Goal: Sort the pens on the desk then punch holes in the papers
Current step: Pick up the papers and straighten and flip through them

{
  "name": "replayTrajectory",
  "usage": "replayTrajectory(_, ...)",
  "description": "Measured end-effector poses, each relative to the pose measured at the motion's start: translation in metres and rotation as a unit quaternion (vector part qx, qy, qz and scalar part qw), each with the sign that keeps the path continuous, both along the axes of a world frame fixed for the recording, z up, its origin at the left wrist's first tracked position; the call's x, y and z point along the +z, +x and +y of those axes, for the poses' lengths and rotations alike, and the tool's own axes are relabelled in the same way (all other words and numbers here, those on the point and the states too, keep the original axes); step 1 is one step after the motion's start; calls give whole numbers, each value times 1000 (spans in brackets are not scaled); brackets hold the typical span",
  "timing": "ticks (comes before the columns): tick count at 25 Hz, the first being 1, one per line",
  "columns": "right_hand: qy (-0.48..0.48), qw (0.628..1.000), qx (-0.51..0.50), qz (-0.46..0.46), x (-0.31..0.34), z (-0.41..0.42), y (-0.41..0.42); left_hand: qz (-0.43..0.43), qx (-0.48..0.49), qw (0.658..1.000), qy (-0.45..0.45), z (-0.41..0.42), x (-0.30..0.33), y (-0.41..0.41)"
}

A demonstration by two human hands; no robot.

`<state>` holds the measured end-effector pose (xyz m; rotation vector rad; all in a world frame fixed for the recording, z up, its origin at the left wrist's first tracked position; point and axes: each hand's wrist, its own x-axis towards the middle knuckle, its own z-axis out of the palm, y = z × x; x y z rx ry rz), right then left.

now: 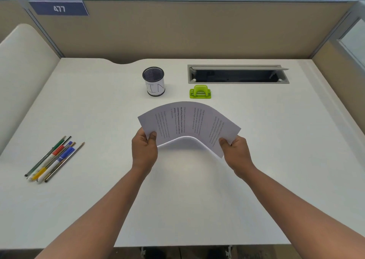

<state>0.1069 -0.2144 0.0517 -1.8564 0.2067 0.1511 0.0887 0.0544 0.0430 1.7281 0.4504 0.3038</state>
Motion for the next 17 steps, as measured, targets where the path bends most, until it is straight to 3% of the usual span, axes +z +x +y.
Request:
replayTrajectory(9, -21, 1000, -13, 17, 6, -6, 12, 25, -48, 999, -8, 16, 7, 6)
replayTrajectory(13, -5, 992, -127, 28, 13, -16, 25, 92, -68, 989, -88, 29, 11, 16)
replayTrajectory(17, 201, 950, -161, 176, 13, -2, 13, 139, -39, 965, -220, 18, 9, 16)
